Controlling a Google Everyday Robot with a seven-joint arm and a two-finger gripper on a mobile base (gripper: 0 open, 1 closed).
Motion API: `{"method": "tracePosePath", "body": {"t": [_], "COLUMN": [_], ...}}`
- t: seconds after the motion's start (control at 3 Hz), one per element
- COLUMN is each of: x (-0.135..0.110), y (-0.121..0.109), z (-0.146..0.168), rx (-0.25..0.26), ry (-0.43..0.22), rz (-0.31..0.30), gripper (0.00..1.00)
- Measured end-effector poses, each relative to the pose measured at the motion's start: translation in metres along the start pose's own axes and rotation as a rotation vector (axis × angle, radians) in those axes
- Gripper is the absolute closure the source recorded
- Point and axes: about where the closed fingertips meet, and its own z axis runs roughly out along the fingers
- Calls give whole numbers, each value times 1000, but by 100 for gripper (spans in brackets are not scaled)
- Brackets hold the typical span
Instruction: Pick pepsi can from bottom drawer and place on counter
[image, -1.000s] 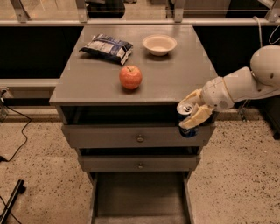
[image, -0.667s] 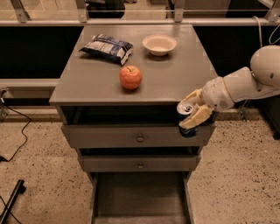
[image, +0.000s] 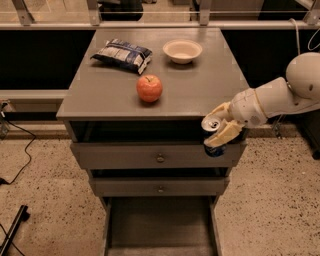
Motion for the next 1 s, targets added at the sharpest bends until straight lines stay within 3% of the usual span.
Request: {"method": "tracePosePath", "body": {"t": [0.67, 1.0], "x": [-38, -49], "y": [82, 100], "z": [-21, -36], "rx": [122, 157], "ry": [3, -44], "rz": [-242, -255], "gripper": [100, 100]}}
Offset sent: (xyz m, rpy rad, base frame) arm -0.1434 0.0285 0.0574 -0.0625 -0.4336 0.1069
